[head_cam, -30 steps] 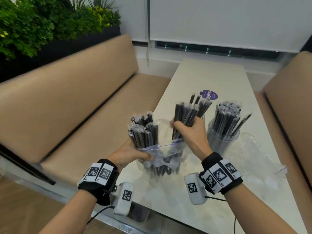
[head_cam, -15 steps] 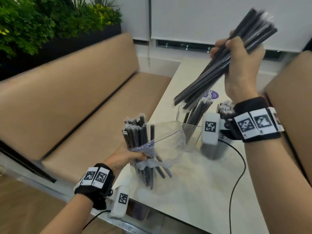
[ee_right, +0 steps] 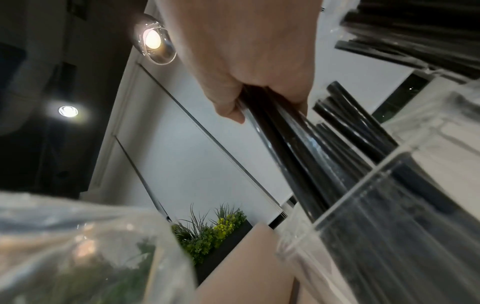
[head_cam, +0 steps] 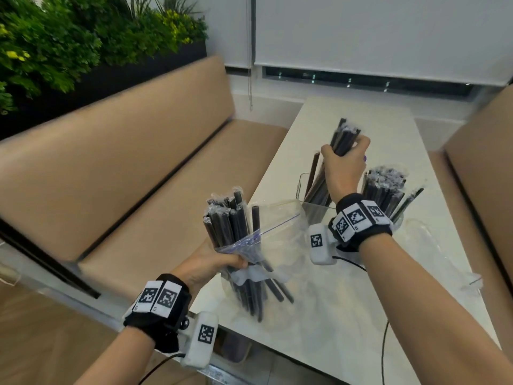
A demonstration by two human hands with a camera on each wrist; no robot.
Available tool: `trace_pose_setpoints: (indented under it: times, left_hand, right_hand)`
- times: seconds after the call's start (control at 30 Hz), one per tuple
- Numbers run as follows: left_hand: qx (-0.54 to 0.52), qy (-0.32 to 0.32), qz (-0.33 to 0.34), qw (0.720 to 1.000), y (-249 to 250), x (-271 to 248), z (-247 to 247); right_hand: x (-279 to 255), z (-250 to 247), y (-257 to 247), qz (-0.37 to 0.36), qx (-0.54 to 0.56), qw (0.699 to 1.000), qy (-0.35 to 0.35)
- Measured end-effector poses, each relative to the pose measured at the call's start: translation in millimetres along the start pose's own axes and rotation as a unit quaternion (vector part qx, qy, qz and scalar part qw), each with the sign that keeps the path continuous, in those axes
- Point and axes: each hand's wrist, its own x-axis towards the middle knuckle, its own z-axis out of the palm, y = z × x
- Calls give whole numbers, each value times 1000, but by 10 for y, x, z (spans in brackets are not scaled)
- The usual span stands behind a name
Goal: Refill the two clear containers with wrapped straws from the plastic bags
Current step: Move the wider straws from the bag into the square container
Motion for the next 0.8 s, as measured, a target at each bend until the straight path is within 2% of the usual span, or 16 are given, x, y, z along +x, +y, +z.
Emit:
trace_pose_setpoints:
  times: [0.1, 0.23, 0.3, 0.4, 0.47, 0.53, 0.57, 0.63, 0.7, 0.8]
  left_hand:
    - [2, -1, 1, 1000, 21, -18, 11]
    - [13, -3, 13, 1000, 73, -4, 81]
    - [12, 9, 25, 1000, 104, 21, 118]
    - [5, 29, 35, 999, 147, 79, 154]
    - [5, 40, 44, 998, 166, 129, 172]
    - [-1, 49, 53, 997, 179, 185, 191]
    - [-1, 51, 58, 997, 196, 201, 200]
    - [14, 40, 59, 997, 215, 234, 205]
    - [42, 12, 54, 998, 224, 269, 218]
    - [64, -22, 59, 996, 244, 305, 252]
  right_hand:
    - [56, -34, -53, -17, -37, 998, -37]
    - [123, -111, -233, -34, -140, 983, -113]
    - [79, -186, -347, -81, -164, 978, -100]
    - [-173, -328, -543, -138, -115, 981, -79]
    - [-428, -381, -578, -99, -35, 983, -153]
    - [-700, -384, -517, -4, 38, 959, -280]
    - [-800, -363, -436, 27, 24, 942, -333]
    - [-939, -303, -246, 34, -71, 910, -407]
    - [-1041, -210, -106, 8, -133, 888, -440]
    - [-1147, -79, 31, -51, -161, 902, -399]
